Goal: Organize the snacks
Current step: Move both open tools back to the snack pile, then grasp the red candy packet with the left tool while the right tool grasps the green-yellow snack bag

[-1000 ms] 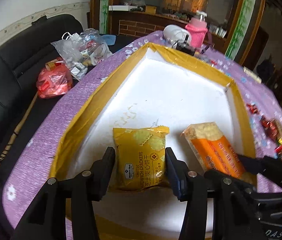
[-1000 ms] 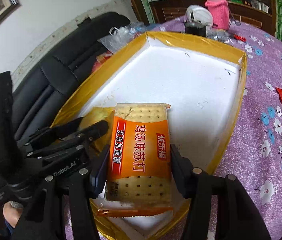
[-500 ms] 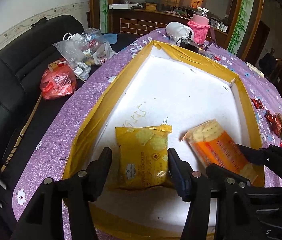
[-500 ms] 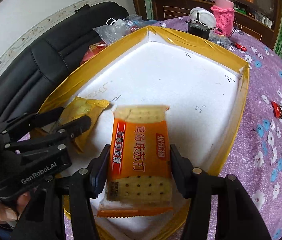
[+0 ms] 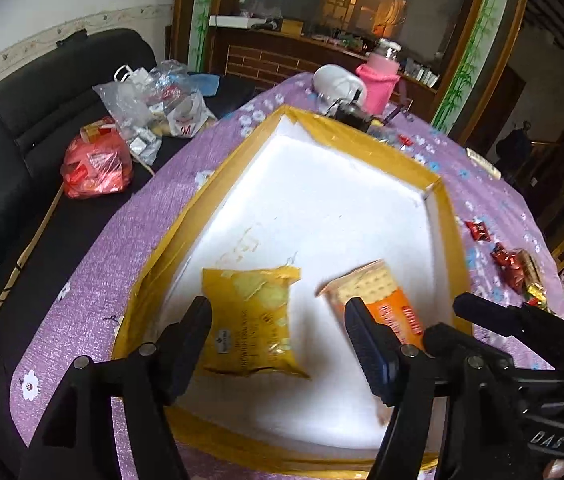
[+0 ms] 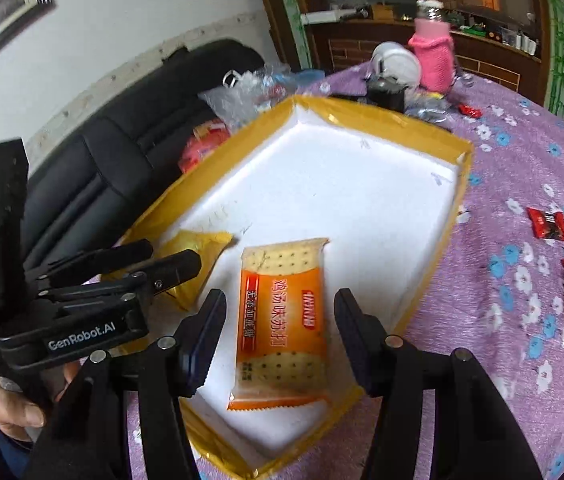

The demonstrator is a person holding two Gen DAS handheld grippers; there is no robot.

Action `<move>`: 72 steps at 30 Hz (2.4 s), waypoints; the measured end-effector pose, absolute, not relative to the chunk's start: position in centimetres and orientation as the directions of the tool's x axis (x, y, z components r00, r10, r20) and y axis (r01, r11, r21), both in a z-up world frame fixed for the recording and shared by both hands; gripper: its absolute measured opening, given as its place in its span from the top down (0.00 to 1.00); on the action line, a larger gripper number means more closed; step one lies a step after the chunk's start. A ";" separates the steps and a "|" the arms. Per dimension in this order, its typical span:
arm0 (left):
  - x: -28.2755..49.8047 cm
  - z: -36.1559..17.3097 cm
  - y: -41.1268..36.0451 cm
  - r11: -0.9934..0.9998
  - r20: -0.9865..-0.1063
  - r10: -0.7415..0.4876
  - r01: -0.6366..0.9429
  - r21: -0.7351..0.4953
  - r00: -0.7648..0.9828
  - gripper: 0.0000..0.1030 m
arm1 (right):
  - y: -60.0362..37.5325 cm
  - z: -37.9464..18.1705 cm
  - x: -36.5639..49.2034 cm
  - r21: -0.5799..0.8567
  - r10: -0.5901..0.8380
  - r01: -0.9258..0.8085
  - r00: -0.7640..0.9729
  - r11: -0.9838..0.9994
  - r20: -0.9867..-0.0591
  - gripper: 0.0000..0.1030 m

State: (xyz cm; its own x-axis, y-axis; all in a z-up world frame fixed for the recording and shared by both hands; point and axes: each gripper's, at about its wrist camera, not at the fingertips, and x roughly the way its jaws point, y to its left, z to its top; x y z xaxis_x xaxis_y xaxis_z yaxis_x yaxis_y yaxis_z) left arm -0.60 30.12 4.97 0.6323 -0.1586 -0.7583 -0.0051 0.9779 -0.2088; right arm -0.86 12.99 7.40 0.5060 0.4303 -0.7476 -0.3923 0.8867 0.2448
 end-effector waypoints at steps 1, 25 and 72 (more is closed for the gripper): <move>-0.7 5.3 30.0 0.977 -0.753 -0.163 -0.001 -0.211 0.637 0.30 | 12.4 7.6 -0.9 0.261 0.440 -0.387 0.507 0.884 -0.741 0.46; -2.0 7.7 14.2 0.932 -0.765 -0.334 0.314 -0.181 0.550 0.30 | -16.2 10.0 -5.6 0.417 0.360 -0.092 0.689 0.904 -0.630 0.46; 0.9 1.9 -2.9 0.838 -0.820 -0.388 0.531 -0.125 0.421 0.74 | -21.6 3.7 -5.8 0.254 0.195 0.008 0.614 0.967 -0.765 0.80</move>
State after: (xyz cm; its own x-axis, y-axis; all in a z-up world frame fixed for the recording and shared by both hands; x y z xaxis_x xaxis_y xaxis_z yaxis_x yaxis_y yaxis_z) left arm 0.88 -2.87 1.90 0.4211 -0.3884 -0.8196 0.5307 0.8384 -0.1246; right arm -5.83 -21.60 3.69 0.6136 0.1952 -0.7651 0.0084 0.9673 0.2536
